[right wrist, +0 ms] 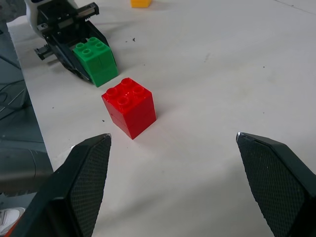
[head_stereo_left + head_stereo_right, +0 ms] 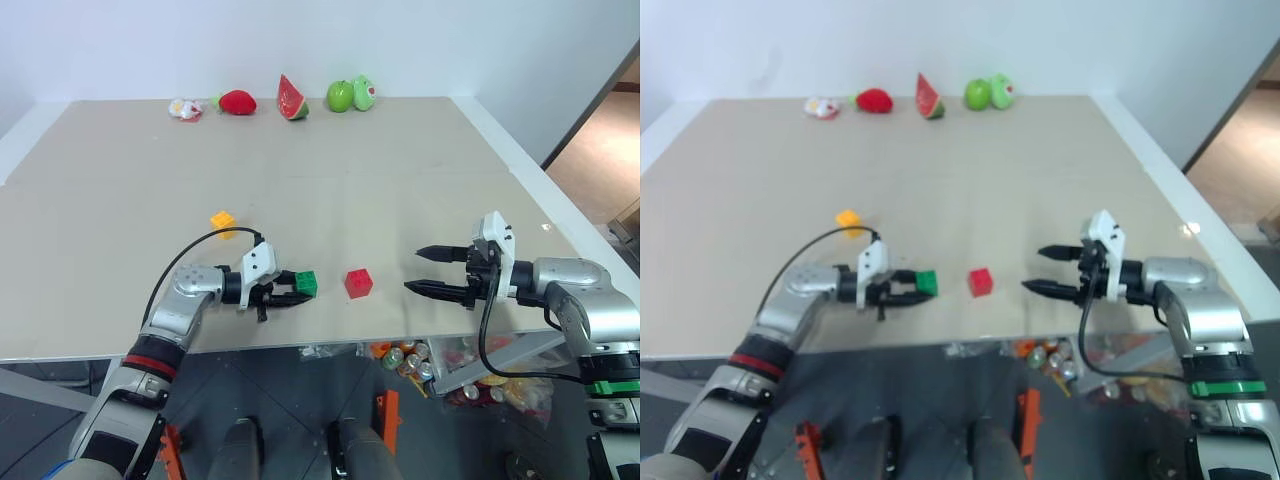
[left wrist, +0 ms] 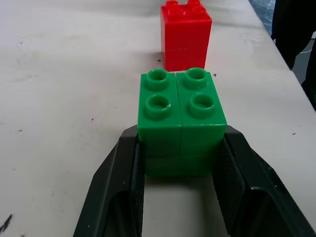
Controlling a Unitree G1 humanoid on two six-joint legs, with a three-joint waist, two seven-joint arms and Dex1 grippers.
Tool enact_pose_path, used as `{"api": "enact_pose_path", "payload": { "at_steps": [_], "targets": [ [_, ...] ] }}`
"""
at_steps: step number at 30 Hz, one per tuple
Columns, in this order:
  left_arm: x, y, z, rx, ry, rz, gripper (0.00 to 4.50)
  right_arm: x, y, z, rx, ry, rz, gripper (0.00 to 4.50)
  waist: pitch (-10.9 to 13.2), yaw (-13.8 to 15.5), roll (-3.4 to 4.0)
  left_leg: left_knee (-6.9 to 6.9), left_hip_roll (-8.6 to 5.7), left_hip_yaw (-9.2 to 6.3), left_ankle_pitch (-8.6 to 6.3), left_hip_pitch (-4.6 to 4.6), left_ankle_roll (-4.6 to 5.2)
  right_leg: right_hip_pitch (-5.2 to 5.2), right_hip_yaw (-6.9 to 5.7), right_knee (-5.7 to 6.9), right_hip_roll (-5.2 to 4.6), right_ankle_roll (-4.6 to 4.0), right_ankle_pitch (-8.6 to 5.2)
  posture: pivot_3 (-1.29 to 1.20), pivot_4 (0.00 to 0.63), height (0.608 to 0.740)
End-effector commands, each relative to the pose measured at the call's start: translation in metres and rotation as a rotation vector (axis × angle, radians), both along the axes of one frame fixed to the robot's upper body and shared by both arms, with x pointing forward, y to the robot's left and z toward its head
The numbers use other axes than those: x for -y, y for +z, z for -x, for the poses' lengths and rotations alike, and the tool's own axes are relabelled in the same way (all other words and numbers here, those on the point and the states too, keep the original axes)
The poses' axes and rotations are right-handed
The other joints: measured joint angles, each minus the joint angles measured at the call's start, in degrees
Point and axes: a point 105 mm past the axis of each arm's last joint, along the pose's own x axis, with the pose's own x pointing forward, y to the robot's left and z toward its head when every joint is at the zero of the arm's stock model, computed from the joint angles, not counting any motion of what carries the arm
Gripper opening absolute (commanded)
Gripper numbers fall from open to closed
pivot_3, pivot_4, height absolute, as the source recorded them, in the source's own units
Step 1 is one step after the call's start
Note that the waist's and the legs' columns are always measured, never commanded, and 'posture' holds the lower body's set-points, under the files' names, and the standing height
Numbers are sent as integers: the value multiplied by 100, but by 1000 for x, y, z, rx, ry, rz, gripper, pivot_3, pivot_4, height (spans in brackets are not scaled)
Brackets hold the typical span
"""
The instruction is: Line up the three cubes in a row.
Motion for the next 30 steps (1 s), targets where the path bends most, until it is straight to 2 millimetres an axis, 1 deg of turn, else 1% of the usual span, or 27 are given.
{"api": "enact_pose_path", "payload": {
  "at_steps": [1, 12, 14, 15, 16, 20, 21, 24, 27, 30],
  "targets": [
    [5, 8, -1, 37, -23, 5, 1305, -4, 16, -3, 59, 11, -8, 4213, 0, 0, 0, 0, 0, 0, 0, 0, 0, 0, 0, 0, 0, 0, 0, 0, 150, 740],
    [12, 10, 3, 5, -50, 34, 1305, -8, 16, -5, 59, 20, -9, 4213, 0, 0, 0, 0, 0, 0, 0, 0, 0, 0, 0, 0, 0, 0, 0, 0, 150, 740],
    [12, 10, 4, -26, -58, 47, 2353, -9, 16, -5, 58, 21, -10, 4213, 0, 0, 0, 0, 0, 0, 0, 0, 0, 0, 0, 0, 0, 0, 0, 0, 150, 740],
    [12, 11, 5, -40, -66, 53, 2598, -9, 16, -5, 58, 21, -10, 4213, 0, 0, 0, 0, 0, 0, 0, 0, 0, 0, 0, 0, 0, 0, 0, 0, 150, 740],
    [11, 11, 5, -42, -67, 54, 3003, -9, 16, -5, 57, 21, -11, 4213, 0, -1, 0, 0, 0, 0, 0, 0, 0, 0, 0, 0, 1, 0, 0, 0, 150, 740],
    [7, 11, 2, -7, -33, 32, 4322, -9, 16, -5, 55, 22, -12, 4213, 0, 0, 0, 0, 0, 0, 0, 0, 0, 0, 0, 0, 1, 0, 0, 0, 150, 740],
    [2, 11, 0, -3, -16, 26, 4419, -10, 16, -5, 54, 22, -12, 4213, 0, 0, 0, 0, 0, -1, 0, 0, 0, 0, 0, 0, 1, 0, 0, 0, 150, 740],
    [-16, 15, -1, 6, 26, 18, 4419, -10, 17, -5, 55, 27, -12, 4213, 0, -6, 0, 0, 1, -1, 0, 0, 0, -1, 0, 0, 2, 0, 0, 0, 150, 740],
    [-38, 18, 0, 15, 76, 2, 4419, -12, 19, -4, 57, 36, -12, 4213, 0, -12, 1, -2, 2, -1, 0, 2, 0, -3, 3, 0, 5, -1, 0, 0, 150, 740],
    [-66, 23, 3, 11, 137, -13, 4419, -17, 24, -1, 76, 63, -9, 4213, 0, -3, 1, -3, 3, -1, 0, 1, 0, -4, 2, 0, 5, -2, -1, 0, 150, 740]
  ]
}}
